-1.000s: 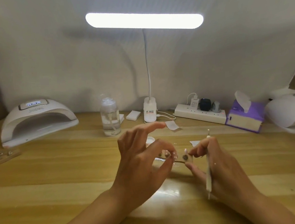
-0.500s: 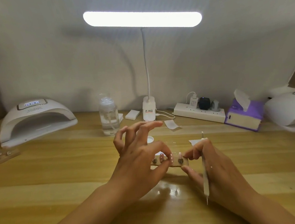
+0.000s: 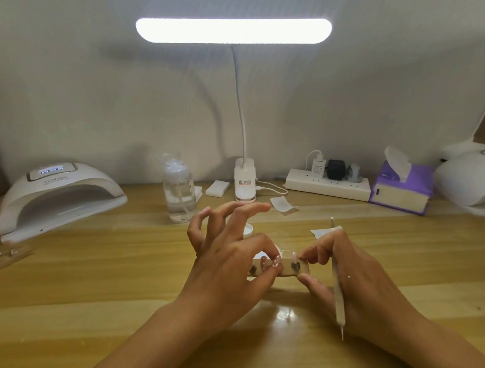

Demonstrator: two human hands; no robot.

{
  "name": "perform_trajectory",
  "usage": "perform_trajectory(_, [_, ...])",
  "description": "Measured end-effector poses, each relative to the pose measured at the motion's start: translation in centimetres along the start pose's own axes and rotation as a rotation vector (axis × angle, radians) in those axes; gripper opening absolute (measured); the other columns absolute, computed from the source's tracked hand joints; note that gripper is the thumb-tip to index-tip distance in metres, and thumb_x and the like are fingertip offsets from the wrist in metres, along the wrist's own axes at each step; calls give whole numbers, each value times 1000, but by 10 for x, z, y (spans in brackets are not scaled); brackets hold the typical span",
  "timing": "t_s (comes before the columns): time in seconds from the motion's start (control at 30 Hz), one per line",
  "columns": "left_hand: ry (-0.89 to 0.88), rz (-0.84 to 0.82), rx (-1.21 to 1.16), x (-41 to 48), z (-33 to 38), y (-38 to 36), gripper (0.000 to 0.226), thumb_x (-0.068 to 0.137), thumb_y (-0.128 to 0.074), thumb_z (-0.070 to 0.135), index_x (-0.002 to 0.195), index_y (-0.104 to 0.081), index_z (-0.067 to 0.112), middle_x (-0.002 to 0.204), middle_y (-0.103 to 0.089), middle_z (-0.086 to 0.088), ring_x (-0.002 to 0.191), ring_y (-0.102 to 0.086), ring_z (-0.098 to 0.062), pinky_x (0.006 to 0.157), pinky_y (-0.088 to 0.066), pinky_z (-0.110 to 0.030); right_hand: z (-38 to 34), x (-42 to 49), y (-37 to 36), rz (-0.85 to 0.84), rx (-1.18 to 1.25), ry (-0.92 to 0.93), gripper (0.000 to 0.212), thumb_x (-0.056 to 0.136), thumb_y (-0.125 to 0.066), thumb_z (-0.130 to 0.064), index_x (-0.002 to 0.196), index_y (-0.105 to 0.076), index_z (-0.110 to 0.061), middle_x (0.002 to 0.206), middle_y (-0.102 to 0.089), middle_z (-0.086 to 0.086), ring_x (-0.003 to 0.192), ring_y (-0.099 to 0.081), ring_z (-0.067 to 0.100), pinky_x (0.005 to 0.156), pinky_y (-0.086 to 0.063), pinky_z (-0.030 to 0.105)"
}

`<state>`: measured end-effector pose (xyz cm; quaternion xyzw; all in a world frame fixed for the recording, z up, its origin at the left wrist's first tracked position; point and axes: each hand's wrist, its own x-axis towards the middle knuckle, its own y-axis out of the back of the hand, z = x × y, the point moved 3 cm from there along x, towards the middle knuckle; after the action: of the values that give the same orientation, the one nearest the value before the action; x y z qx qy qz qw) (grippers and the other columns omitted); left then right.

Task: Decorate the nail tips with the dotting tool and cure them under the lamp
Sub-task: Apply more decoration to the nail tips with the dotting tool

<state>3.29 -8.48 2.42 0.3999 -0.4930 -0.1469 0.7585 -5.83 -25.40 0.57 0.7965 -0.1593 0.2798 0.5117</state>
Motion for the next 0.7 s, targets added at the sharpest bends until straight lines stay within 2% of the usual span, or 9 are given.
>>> perform_trajectory(0.27, [-20, 12, 33, 0, 1, -2, 12, 78, -68, 49, 76, -61, 39, 142, -43, 17, 139, -28, -12, 112, -3, -44, 1, -1, 1, 4, 4, 10, 34, 85, -66, -38, 101, -38, -29, 99, -60, -12, 82, -66, 16, 68, -58, 38])
perform_trajectory(0.53, [2, 1, 46, -1, 3, -4, 12, 76, -68, 49, 77, -62, 39, 142, -44, 14, 139, -30, -14, 113, -4, -46, 0, 0, -1, 7, 9, 9, 34, 84, -65, -40, 99, -36, -32, 99, -61, -12, 84, -66, 12, 70, -58, 37])
perform_trajectory(0.7, [28, 9, 73, -1, 7, -1, 20, 75, -59, 58, 82, -63, 40, 143, -43, 11, 140, -30, -16, 114, -3, -47, 1, -1, -1, 20, 12, 12, 34, 84, -64, -41, 98, -35, -33, 99, -60, -14, 85, -66, 12, 69, -59, 37])
